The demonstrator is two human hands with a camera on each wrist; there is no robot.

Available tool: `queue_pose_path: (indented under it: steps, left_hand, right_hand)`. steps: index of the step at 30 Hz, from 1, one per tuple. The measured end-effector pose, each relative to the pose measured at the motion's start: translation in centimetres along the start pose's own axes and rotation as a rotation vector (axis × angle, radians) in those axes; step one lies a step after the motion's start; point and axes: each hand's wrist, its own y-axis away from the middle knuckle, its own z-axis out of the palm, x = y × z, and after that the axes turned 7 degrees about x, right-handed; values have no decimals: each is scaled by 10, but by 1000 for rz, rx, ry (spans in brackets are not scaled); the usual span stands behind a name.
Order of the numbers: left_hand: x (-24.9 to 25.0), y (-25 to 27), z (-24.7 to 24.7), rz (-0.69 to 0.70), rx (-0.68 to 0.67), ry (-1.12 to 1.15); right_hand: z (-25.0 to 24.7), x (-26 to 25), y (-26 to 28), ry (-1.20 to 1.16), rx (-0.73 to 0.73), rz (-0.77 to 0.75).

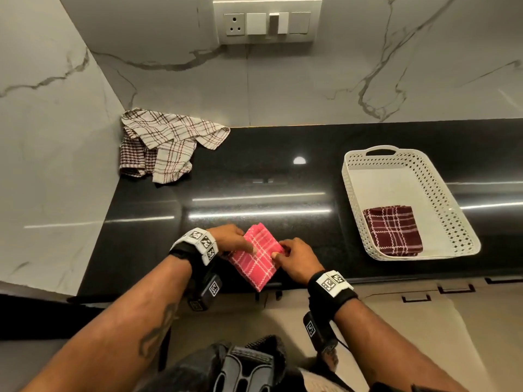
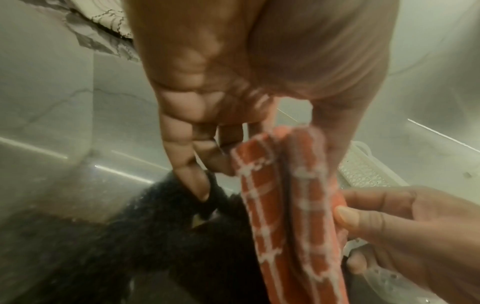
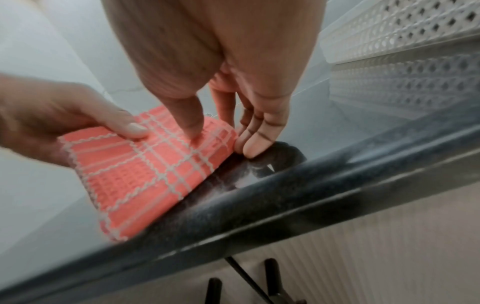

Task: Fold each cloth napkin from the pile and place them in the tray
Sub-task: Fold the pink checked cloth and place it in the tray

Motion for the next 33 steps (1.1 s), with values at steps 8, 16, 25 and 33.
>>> queue_pose_path:
  steps: [8, 16, 25, 33]
  left_hand:
    - [110, 7, 10, 281, -107, 360]
    - [309, -24, 67, 536, 90, 36]
    - [414, -101, 165, 563, 200, -419]
    - [406, -129, 189, 463, 160, -527]
  right_hand:
    - [-106, 38, 20, -551, -71, 38]
    - [-262, 133, 50, -481, 491, 210]
    - [-318, 215, 65, -165, 597, 357]
    - [-290, 220, 52, 196, 484, 343]
